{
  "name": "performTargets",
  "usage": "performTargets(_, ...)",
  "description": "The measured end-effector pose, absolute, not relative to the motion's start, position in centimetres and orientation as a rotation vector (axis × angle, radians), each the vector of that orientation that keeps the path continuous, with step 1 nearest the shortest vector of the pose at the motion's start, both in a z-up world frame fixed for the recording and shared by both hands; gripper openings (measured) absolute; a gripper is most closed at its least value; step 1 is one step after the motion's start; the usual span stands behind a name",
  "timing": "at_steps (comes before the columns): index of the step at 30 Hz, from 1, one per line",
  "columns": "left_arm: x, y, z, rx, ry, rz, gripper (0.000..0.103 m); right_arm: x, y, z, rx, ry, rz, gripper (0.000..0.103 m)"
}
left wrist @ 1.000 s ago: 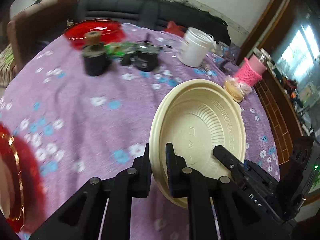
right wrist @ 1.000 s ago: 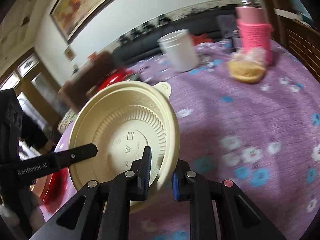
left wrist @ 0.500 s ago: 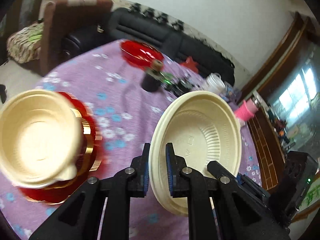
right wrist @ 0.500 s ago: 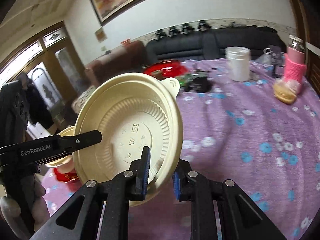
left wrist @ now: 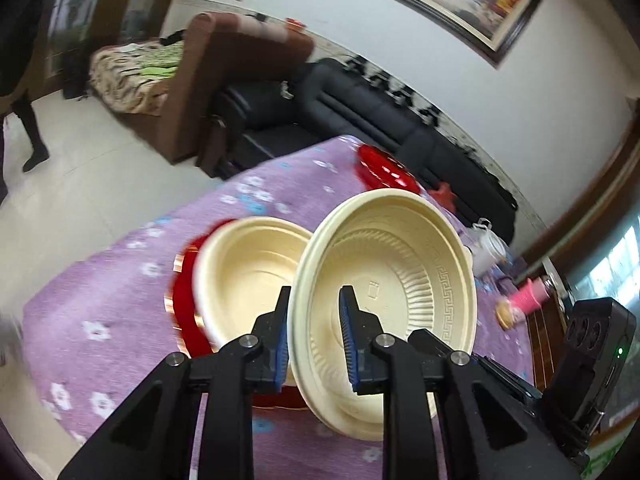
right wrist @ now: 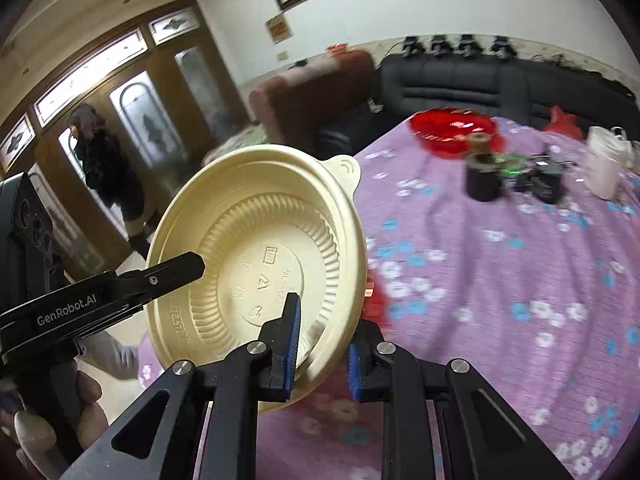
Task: Organize plates and bowls
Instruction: 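Carry the second cream bowl onto the stacked cream bowl and release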
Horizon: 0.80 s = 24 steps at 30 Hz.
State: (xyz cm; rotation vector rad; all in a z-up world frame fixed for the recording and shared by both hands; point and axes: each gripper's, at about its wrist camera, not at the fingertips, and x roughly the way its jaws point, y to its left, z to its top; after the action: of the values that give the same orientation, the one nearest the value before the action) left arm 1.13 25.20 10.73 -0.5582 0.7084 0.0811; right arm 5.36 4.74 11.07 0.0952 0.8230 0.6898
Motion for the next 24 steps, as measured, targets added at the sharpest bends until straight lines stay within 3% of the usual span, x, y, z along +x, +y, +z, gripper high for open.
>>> performTargets(11,2.1,28.5,9.3,-0.571,0.734,0.125,0.02,8.1,9.1,9.1,0.097,0.931,0.718,0.022)
performTargets(14,2.0,28.8,8.6,-0.581,0.746,0.131,0.027,9.0,9.3,8.5,0.095,0.95,0.694,0.022)
performTargets(16,1.9,29.2,8.5,-0.597,0.733,0.13,0.04,9.4,9.5,8.0,0.079,0.963,0.68,0.022)
performTargets(18,1.3,29.8,8.7,-0.615,0.708,0.139,0.045,9.7,9.7,7.7,0.073,0.975,0.674,0.022)
performTargets(24,0.2,31.1,9.3,-0.62,0.67,0.162,0.053,10.0,11.0,7.0,-0.001,0.958,0.638,0.023)
